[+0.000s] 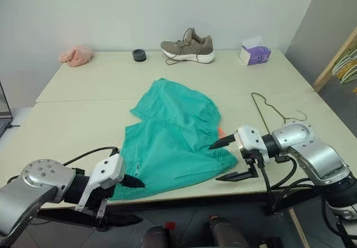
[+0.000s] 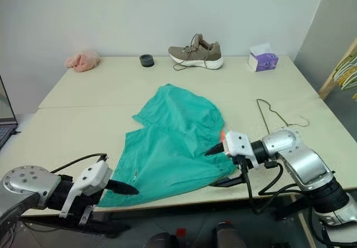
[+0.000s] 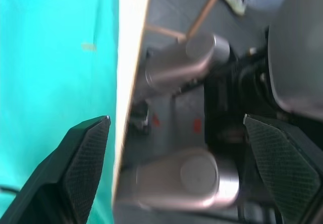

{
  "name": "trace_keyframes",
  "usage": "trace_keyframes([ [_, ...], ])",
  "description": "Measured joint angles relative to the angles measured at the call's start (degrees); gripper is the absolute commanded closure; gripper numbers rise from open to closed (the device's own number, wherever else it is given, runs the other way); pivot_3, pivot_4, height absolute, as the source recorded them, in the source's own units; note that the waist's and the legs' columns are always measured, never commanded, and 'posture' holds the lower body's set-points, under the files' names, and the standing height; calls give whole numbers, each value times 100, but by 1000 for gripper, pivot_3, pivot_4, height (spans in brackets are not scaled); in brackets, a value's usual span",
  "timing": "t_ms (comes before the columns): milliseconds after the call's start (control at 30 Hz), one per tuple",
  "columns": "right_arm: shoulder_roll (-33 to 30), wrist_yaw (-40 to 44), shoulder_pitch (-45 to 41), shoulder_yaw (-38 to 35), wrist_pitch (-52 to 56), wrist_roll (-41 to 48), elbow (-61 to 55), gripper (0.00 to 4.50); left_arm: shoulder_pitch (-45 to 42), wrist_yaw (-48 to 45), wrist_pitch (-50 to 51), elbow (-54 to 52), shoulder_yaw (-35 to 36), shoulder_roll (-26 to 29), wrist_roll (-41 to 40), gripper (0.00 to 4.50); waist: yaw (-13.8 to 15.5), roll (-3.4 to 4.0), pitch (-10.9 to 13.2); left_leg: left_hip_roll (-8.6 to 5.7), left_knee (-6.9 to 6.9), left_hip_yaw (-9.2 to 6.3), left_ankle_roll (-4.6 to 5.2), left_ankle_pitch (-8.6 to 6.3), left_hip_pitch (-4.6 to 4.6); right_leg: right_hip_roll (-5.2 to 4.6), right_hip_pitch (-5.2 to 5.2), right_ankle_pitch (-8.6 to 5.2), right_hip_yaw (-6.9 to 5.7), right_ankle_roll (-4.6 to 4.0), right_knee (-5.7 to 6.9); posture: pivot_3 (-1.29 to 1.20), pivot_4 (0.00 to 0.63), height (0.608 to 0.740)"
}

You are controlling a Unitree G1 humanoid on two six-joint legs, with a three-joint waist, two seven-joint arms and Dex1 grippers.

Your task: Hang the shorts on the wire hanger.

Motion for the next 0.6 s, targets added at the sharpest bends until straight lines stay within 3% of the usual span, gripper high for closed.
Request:
trace_keyframes([
  [133,314,-739,60,-528,436,267,-20,0,-522,242,-79,541,92,-160,148,36,7,0,0,-2,-1,1,0,0,0,2,0,0,1,-1,-1,-84,81,740],
  [267,605,-1722,88,-1133,525,189,291,0,-1571,1093,-399,1087,39,-1102,494,36,85,-9,-6,-5,4,3,0,0,-7,1,1,17,4,-21,-4,-97,83,740],
  [433,697,-3468,481,-1805,738,-547,956,0,-2231,1512,-510,1105,-306,-1629,695,36,122,-25,-15,-11,3,8,0,-1,-15,-3,-2,18,10,-18,-12,-124,85,740],
  [600,867,-4528,661,-2210,914,-979,1868,0,-2691,1452,-671,1323,-747,-1859,909,36,30,-22,-14,-7,0,8,0,0,-12,8,-6,18,13,-20,-6,-137,86,740],
])
